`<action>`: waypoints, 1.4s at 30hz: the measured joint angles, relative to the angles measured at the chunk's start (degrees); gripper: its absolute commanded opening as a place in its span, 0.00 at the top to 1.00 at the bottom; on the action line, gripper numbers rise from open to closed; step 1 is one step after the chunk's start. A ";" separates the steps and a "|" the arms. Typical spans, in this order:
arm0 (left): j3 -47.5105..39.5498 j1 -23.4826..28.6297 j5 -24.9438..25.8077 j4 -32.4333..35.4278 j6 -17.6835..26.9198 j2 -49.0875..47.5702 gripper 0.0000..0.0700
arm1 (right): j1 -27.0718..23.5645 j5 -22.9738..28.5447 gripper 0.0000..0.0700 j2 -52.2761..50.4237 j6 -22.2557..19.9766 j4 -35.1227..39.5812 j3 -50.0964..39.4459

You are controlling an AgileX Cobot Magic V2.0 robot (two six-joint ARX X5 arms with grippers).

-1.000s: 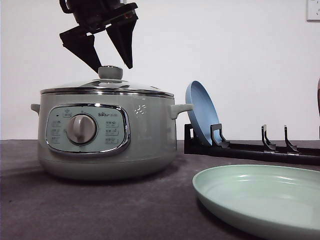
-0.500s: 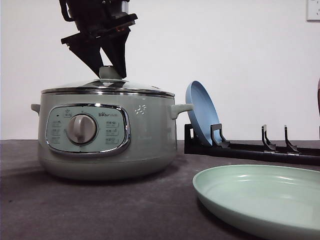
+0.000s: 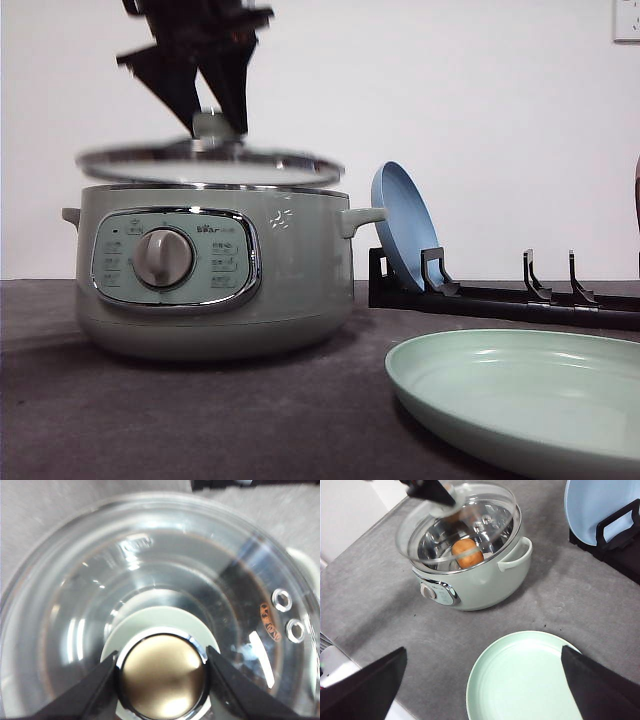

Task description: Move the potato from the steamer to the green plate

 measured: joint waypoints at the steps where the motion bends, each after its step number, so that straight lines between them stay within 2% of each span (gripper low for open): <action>1: 1.51 0.00 0.00 -0.52 -0.07 0.00 0.99 | 0.00 0.07 0.11 0.00 0.00 0.00 0.00; 8: 9.98 0.00 -0.02 -5.49 -0.10 -0.02 0.99 | 0.00 1.40 0.11 0.00 0.00 -0.04 0.00; 19: 11.00 1.61 0.02 -6.74 -0.10 -0.57 0.98 | 0.00 1.46 0.11 0.00 0.00 -0.07 0.00; 42: 11.00 24.81 -0.33 -8.51 -0.10 -1.95 0.98 | 0.00 1.02 0.11 2.42 1.05 -0.20 0.00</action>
